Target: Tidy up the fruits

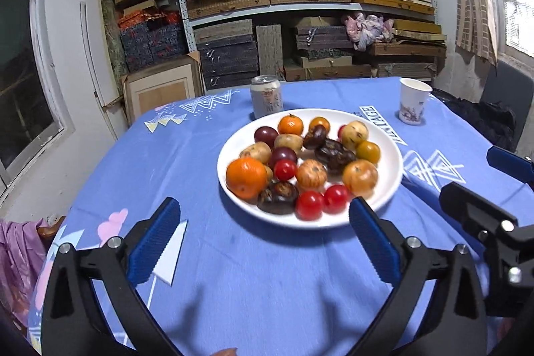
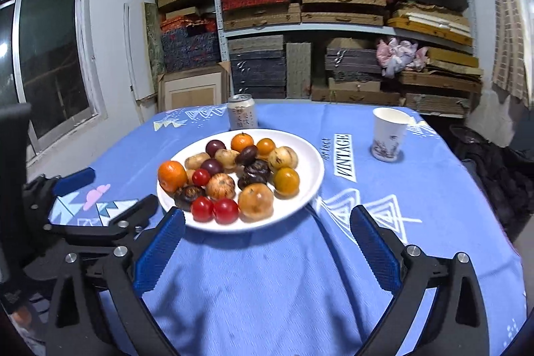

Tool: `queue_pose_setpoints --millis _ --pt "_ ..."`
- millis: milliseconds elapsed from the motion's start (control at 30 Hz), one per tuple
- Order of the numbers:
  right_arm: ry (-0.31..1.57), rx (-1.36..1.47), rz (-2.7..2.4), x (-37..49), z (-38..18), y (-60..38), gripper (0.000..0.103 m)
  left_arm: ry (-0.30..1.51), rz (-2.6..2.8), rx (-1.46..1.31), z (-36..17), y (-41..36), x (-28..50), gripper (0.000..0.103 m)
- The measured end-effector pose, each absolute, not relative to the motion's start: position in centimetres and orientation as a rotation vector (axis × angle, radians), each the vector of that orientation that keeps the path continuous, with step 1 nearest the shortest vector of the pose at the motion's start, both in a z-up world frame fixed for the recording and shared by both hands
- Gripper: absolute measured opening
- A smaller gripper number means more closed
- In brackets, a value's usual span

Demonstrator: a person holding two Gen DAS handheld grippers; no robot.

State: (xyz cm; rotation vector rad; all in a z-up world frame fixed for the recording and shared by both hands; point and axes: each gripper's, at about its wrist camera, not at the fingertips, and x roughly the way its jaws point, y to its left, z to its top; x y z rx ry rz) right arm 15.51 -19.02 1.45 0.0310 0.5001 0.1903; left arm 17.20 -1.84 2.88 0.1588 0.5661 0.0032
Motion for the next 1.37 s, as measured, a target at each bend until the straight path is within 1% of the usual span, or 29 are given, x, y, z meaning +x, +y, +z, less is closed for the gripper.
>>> queue_pose_setpoints --millis 133,333,700,1033,1233,1367 --pt "0.492 0.035 0.139 13.8 0.8 -19.8 0.1 0.581 -0.013 0.15 2.7 -2.2 15.9 0.099" --pt "0.538 0.036 0.126 13.7 -0.3 -20.0 0.1 0.592 0.009 0.158 2.4 -2.5 15.0 0.099" --pt "0.517 0.011 0.122 13.1 0.1 -19.8 0.1 0.63 -0.021 0.087 2.4 -1.4 14.9 0.099" --pt "0.519 0.004 0.121 13.1 0.0 -19.7 0.1 0.591 -0.01 0.11 2.5 -1.6 14.5 0.099" --pt "0.52 0.007 0.124 13.2 0.0 -19.8 0.1 0.631 -0.012 0.073 2.2 -1.2 15.0 0.099" --pt "0.521 0.003 0.124 13.2 0.0 -19.8 0.1 0.621 0.009 0.066 2.2 -0.9 14.9 0.099"
